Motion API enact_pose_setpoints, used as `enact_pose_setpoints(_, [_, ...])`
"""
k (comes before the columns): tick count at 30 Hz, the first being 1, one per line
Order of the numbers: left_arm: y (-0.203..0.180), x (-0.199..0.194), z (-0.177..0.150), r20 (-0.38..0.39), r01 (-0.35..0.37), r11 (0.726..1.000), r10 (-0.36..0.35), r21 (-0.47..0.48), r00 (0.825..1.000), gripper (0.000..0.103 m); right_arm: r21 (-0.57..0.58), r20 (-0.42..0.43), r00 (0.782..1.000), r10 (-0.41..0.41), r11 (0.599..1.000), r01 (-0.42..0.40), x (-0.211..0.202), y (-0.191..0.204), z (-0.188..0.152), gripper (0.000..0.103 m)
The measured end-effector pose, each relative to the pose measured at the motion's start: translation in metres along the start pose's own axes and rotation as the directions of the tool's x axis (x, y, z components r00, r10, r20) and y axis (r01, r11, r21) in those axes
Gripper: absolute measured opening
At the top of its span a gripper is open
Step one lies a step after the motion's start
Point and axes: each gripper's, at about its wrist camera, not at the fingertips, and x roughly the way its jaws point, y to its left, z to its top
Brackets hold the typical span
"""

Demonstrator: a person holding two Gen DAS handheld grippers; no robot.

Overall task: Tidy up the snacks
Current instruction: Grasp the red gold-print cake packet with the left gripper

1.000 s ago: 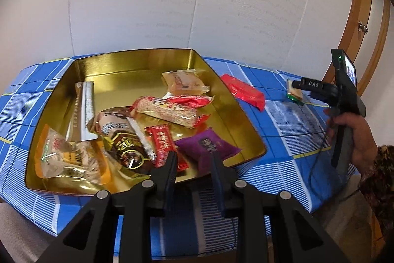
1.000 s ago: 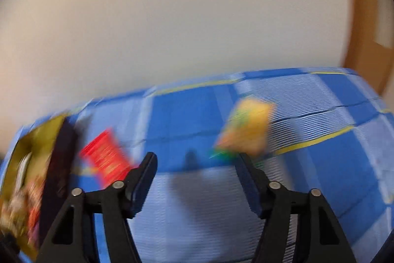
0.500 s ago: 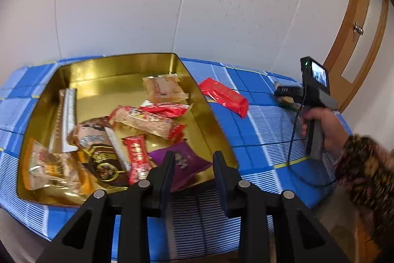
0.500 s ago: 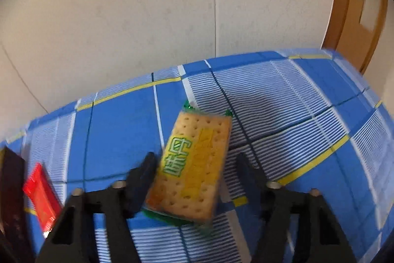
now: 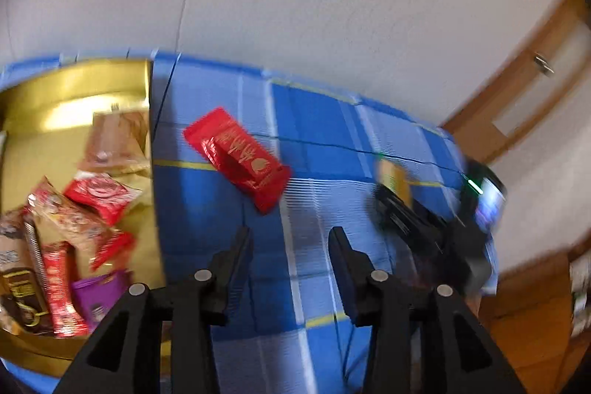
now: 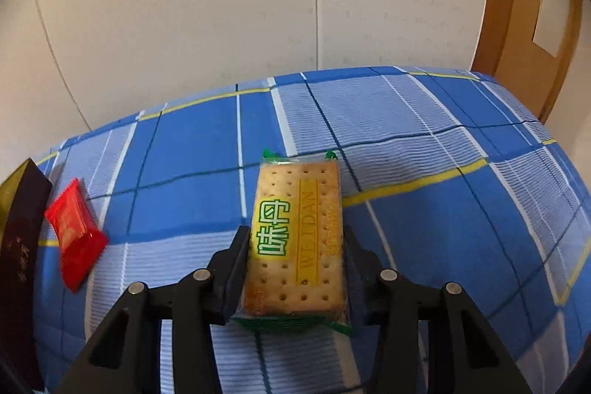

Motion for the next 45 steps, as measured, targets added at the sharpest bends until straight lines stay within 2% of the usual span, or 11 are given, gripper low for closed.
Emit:
enact_pose_setpoints(3, [0.005, 0.029, 0.017, -0.051, -0.027, 0.996, 0.022, -0.088, 0.998, 0.045, 0.032, 0.007, 1.0, 0.026, 0.999, -0.026, -0.003, -0.007, -0.003, 0.048])
enact_pose_setpoints(5, [0.007, 0.048, 0.029, -0.07, -0.078, 0.992, 0.071, -0.098, 0.995, 0.058, 0.047, 0.011, 0.999, 0.036, 0.998, -0.036, -0.003, -0.009, -0.004, 0.048])
enact_pose_setpoints(9, [0.013, 0.081, 0.042, -0.142, -0.152, 0.979, 0.133, -0.134, 0.981, 0.066, 0.051, 0.012, 0.999, 0.04, 0.998, -0.04, -0.003, -0.01, -0.004, 0.048])
enact_pose_setpoints(11, [0.011, 0.087, 0.047, -0.136, -0.155, 0.979, 0.137, -0.134, 0.981, 0.069, 0.053, 0.012, 0.999, 0.043, 0.998, -0.043, -0.004, -0.01, -0.004, 0.048])
enact_pose_setpoints(15, [-0.001, 0.095, 0.057, -0.094, -0.245, 0.968, 0.24, -0.047, 0.966, 0.07, 0.055, 0.013, 0.999, 0.045, 0.997, -0.046, -0.003, -0.009, -0.003, 0.048])
enact_pose_setpoints(19, [-0.01, 0.111, 0.063, -0.065, -0.348, 0.935, 0.353, 0.074, 0.933, 0.07, 0.058, 0.014, 0.999, 0.047, 0.997, -0.048, -0.003, -0.009, -0.003, 0.048])
enact_pose_setpoints(22, [-0.017, 0.116, 0.06, -0.03, -0.372, 0.917, 0.38, 0.147, 0.925, 0.069, 0.058, 0.014, 0.999, 0.048, 0.997, -0.049, -0.003, -0.009, -0.004, 0.048])
enact_pose_setpoints(26, [-0.023, 0.112, 0.045, 0.04, -0.359, 0.906, 0.36, 0.222, 0.932, 0.053, 0.058, 0.014, 0.999, 0.047, 0.997, -0.048, -0.003, -0.009, -0.004, 0.048])
enact_pose_setpoints(29, [-0.026, 0.106, 0.031, 0.074, -0.349, 0.895, 0.343, 0.278, 0.937, 0.049, 0.058, 0.014, 0.999, 0.048, 0.997, -0.048, -0.003, -0.009, -0.003, 0.048])
enact_pose_setpoints(36, [-0.026, 0.094, 0.014, 0.087, -0.325, 0.899, 0.313, 0.293, 0.946, 0.049, 0.059, 0.014, 0.999, 0.048, 0.997, -0.049, -0.003, -0.008, -0.004, 0.048])
enact_pose_setpoints(45, [-0.022, 0.1, 0.026, 0.093, -0.357, 0.904, 0.344, 0.237, 0.934, 0.052, 0.06, 0.015, 0.999, 0.05, 0.997, -0.051, -0.003, -0.009, -0.004, 0.048])
